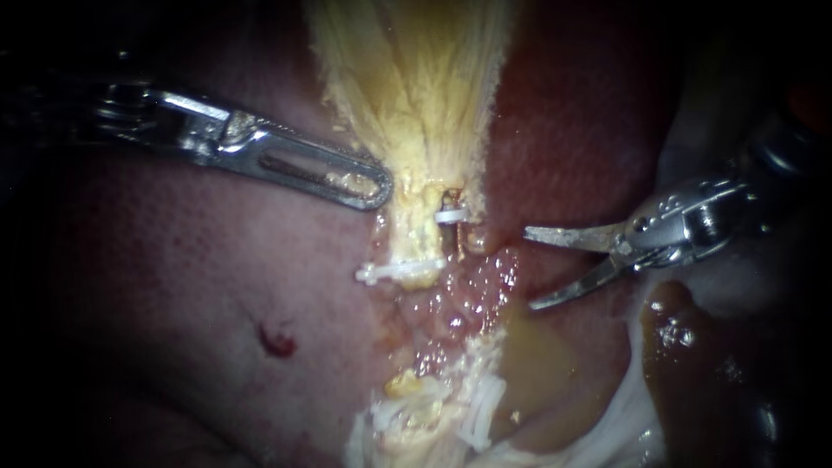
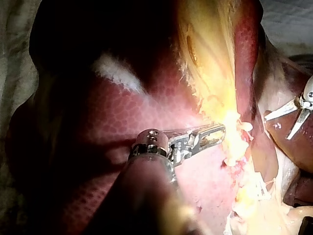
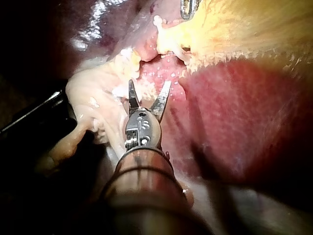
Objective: Go back from the cut right tube
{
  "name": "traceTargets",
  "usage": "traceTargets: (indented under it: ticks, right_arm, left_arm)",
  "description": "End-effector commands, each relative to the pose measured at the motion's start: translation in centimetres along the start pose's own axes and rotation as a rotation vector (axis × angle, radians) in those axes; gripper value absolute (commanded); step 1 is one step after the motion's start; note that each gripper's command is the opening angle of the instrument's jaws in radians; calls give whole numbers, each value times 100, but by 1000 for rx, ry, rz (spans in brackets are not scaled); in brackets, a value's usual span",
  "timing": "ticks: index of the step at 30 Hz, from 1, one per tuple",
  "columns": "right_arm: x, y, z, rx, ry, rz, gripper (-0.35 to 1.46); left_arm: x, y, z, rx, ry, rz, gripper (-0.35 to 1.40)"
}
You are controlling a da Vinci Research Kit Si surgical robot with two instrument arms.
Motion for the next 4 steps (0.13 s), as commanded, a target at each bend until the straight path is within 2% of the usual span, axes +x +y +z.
traceTargets:
  ticks: [1, 4]
  right_arm:
    - [0, 0, 0, 0, 1, 0, 145]
    - [1, 1, 0, 0, 1, 1, 145]
  left_arm:
    - [0, 0, -1, 1, 0, 0, -35]
    - [-1, 0, -3, 3, 1, -1, -35]
